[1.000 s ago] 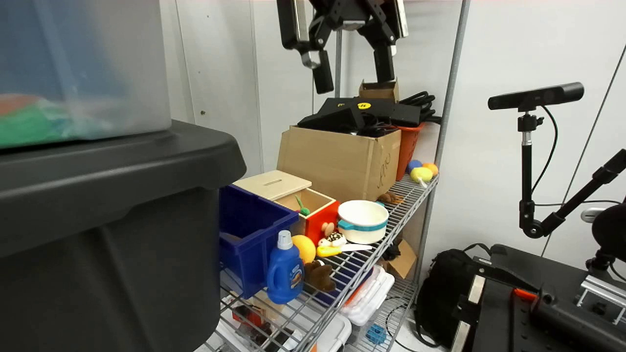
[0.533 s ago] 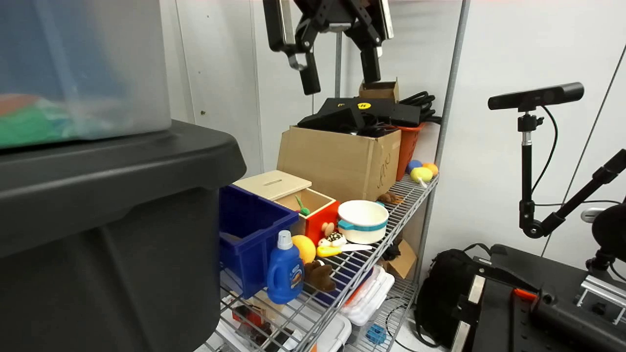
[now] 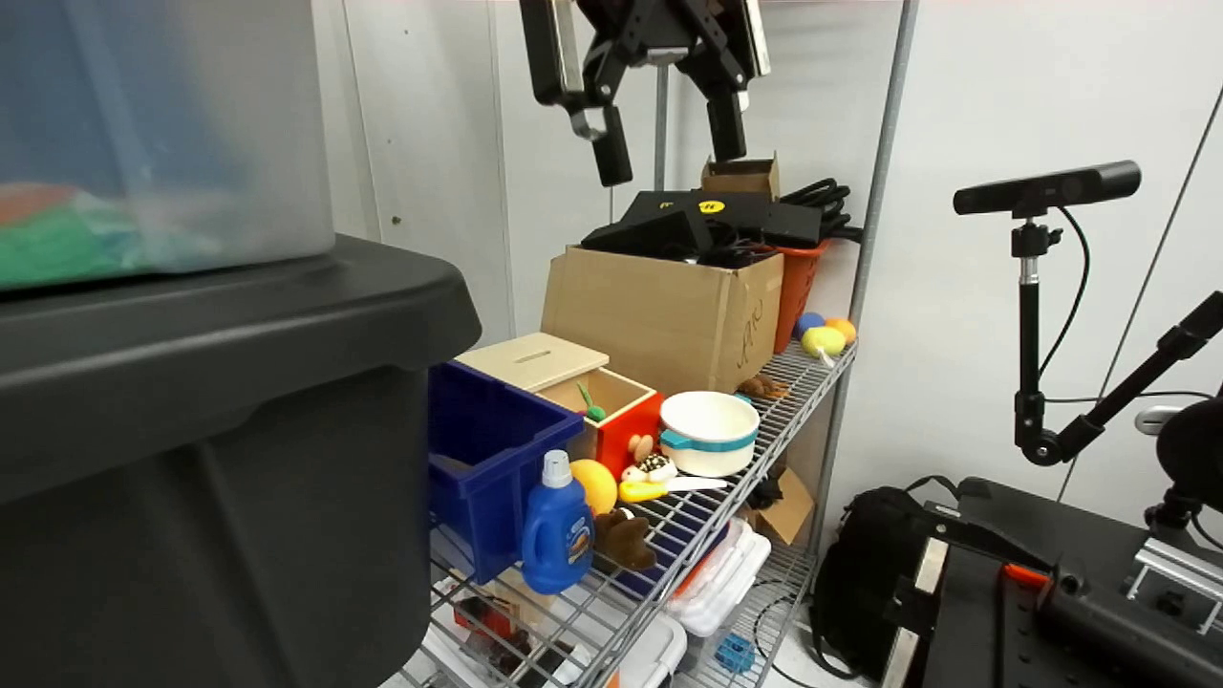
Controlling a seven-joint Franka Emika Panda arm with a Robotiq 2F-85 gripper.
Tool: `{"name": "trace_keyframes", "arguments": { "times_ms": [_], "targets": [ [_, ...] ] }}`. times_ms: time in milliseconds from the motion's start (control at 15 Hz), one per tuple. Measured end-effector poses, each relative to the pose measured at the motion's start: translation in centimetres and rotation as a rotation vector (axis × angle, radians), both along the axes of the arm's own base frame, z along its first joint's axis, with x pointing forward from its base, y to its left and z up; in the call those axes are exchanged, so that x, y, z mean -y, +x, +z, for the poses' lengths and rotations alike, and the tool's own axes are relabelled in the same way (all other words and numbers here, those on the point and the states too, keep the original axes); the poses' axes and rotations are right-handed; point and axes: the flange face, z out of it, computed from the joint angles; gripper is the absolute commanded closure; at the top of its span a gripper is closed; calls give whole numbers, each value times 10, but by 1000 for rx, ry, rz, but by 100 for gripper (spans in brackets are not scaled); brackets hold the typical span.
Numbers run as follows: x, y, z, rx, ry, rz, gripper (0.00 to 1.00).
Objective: Remove the brown plush toy from the white pot and place it on the right side of the rack
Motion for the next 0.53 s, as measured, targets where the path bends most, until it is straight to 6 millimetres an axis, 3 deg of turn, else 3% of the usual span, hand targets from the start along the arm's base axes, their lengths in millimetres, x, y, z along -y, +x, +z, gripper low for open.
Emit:
{"name": "trace_keyframes", "arguments": {
  "times_ms": [533],
  "targets": [
    [22,1,0,-1,-3,-37,0]
  ]
}}
